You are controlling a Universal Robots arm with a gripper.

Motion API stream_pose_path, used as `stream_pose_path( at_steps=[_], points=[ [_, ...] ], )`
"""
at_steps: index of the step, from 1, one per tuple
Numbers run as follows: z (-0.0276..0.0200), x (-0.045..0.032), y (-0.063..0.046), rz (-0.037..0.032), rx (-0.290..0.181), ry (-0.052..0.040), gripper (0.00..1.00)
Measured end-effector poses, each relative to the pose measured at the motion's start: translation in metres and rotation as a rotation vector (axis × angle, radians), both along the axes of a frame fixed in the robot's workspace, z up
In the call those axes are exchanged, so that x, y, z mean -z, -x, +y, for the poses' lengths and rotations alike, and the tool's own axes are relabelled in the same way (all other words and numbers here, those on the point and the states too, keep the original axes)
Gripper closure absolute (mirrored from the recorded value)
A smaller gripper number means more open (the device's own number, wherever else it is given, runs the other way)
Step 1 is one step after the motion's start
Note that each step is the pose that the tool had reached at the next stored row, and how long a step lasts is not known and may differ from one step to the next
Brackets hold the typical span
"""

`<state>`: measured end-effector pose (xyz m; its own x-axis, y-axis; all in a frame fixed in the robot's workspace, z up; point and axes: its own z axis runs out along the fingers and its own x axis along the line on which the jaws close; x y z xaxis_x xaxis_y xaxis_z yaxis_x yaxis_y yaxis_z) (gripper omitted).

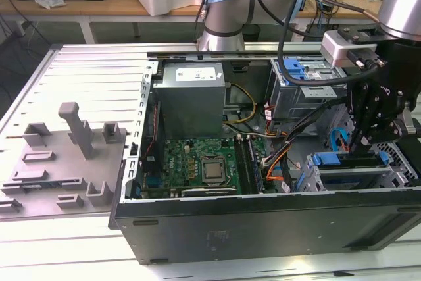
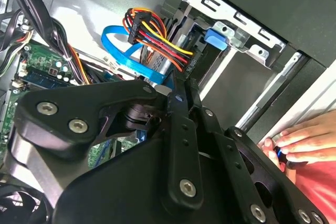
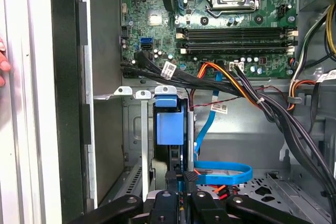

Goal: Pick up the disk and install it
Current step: 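Insert the second disk wire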

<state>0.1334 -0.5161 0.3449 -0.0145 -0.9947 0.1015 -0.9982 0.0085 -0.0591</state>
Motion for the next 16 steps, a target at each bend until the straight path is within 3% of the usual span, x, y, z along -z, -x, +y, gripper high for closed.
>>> stream_pose_path(
  at_steps=[16],
  points=[
    [-0.0006,0.0021,-0.0008,0.0000,0.000,-0.0010,0.84]
  ],
)
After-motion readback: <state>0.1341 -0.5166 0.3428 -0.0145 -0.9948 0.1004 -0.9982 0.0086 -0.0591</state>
